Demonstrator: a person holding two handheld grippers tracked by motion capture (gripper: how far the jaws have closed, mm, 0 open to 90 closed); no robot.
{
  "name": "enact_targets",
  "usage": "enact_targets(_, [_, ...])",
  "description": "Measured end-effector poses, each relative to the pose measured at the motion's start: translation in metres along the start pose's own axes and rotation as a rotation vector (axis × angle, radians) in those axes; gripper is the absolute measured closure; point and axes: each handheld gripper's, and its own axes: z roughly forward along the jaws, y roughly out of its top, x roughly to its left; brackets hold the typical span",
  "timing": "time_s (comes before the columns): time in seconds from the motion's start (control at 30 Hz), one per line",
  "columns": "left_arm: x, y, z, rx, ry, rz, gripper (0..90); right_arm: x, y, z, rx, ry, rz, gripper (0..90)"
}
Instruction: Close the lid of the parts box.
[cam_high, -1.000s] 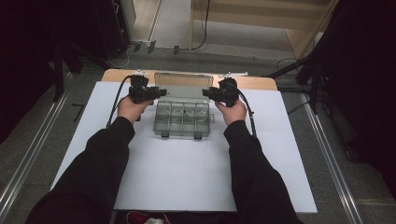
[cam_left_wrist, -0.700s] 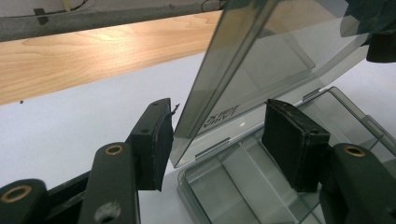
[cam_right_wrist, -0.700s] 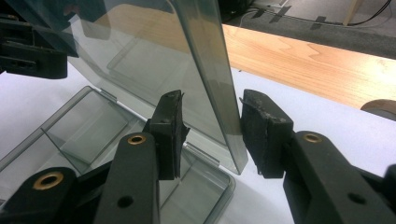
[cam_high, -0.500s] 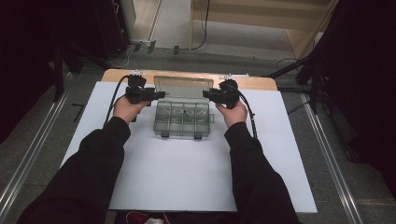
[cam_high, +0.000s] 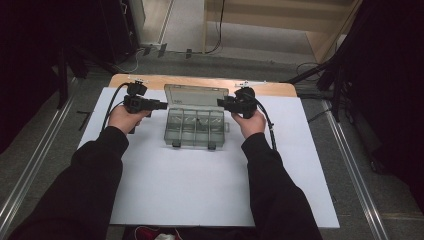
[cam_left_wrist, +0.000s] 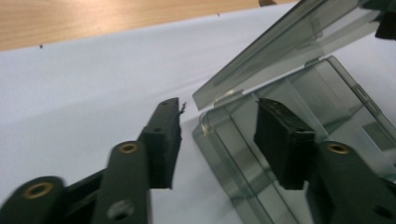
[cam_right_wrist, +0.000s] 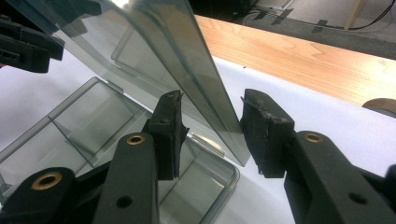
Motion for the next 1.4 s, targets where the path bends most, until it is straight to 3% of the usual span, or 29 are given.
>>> enact_targets(0.17, [0.008, 0.001, -0.006, 0.022, -0.028, -0.028, 72.8, 0.000, 0.000, 0.000, -0.001, 0.000, -0.001, 59.7])
enact_targets(0.33, [0.009, 0.009, -0.010, 0.030, -0.008, -0.012, 77.9, 0.001, -0.001, -0.001, 0.001, 0.001, -0.004, 59.5])
enact_targets(0.5, [0.006, 0.026, -0.019, 0.017, -0.071, 0.004, 89.6, 0.001, -0.001, -0.001, 0.000, 0.005, -0.007, 59.3])
enact_targets(0.8, [-0.011, 0.055, -0.030, -0.020, -0.041, 0.078, 89.7, 0.002, -0.005, -0.002, -0.010, 0.014, -0.026, 58.3])
enact_targets(0.97, [-0.022, 0.065, -0.032, -0.019, -0.048, 0.116, 89.5, 0.003, -0.006, -0.003, -0.008, 0.018, -0.034, 58.0])
enact_targets(1.23, [-0.031, 0.063, -0.030, -0.008, -0.105, 0.125, 89.5, 0.002, -0.009, -0.004, -0.019, 0.017, -0.031, 56.4])
enact_targets(1.4, [-0.031, 0.060, -0.029, -0.012, -0.116, 0.118, 89.4, 0.003, -0.007, -0.005, -0.013, 0.006, -0.044, 56.8])
